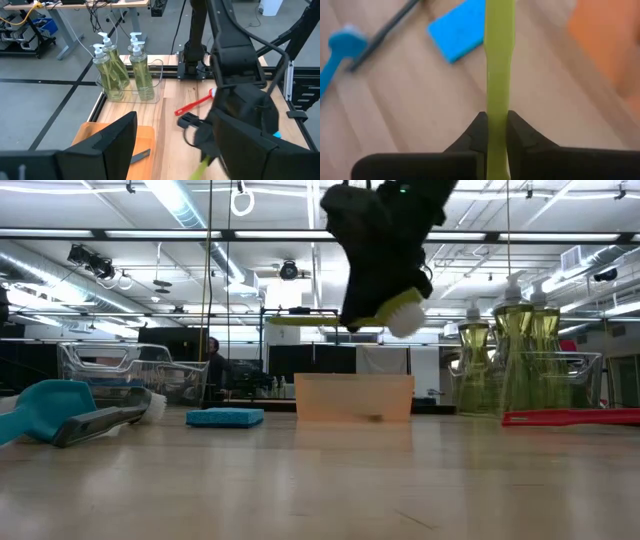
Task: Pick & Place Kitchen Sink Supplies
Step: Put the green dish brush into the orange bin
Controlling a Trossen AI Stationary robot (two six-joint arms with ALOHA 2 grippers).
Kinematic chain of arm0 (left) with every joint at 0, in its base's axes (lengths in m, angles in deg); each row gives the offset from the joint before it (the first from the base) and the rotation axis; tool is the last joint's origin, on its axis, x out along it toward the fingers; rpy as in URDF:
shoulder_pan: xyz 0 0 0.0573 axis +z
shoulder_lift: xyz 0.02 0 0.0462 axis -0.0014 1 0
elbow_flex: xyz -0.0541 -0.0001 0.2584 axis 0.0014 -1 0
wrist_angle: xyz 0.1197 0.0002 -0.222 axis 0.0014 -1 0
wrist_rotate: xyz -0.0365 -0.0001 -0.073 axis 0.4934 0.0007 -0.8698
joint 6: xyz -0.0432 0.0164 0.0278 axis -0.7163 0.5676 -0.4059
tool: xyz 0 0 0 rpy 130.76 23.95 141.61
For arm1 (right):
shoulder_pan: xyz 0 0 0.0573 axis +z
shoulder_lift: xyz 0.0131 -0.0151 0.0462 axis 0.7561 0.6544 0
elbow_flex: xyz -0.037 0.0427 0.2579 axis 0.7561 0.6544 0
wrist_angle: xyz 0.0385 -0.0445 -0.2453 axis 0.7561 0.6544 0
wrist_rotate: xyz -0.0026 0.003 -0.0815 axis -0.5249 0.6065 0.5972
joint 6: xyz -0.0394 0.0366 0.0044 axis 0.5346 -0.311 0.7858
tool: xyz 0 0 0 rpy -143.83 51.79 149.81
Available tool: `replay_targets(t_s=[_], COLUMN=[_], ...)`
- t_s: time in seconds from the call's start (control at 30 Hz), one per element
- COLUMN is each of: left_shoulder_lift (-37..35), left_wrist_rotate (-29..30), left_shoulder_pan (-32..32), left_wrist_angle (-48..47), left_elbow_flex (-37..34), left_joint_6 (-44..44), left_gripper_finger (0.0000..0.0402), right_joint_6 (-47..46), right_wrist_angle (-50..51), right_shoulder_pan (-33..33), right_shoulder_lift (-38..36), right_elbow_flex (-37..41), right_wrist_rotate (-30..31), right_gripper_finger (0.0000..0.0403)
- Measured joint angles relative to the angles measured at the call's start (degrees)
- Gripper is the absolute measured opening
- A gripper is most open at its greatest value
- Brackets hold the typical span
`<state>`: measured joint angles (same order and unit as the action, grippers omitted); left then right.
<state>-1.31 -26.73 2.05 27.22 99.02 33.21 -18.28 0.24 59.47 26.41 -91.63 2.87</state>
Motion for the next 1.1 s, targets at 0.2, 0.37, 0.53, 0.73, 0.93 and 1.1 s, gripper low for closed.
replay_targets(t_s=[0.2, 0.37, 0.53, 0.73, 0.93, 1.1], left_shoulder_lift=[0.00, 0.00, 0.00, 0.00, -0.02, -0.02], left_wrist_rotate=[0.00, 0.00, 0.00, -0.03, -0.61, -0.58], left_shoulder_pan=[0.00, 0.00, 0.00, 0.00, 0.00, 0.13], left_wrist_angle=[0.00, 0.00, 0.00, -0.04, -6.42, -13.89], left_elbow_flex=[0.00, 0.00, 0.00, 0.00, 0.04, 0.04], left_joint_6=[0.15, 0.77, 0.83, 1.34, 3.76, 3.47], left_gripper_finger=[0.0264, 0.0264, 0.0264, 0.0264, 0.0264, 0.0264], right_joint_6=[-0.86, -4.08, -3.80, -1.11, 2.86, 5.79], right_wrist_angle=[0.03, 0.92, 1.28, 1.65, 3.21, 3.44], right_shoulder_pan=[-5.34, -10.43, -16.62, -23.37, -28.70, -31.40], right_shoulder_lift=[-0.02, -0.04, -0.04, -0.05, -0.07, -0.09], right_elbow_flex=[-2.76, -2.88, -2.88, -2.88, -2.88, -2.88], right_wrist_rotate=[0.76, 2.46, 2.70, 2.61, 1.76, 1.10], right_gripper_finger=[0.0029, 0.0029, 0.0029, 0.0029, 0.0029, 0.0029])
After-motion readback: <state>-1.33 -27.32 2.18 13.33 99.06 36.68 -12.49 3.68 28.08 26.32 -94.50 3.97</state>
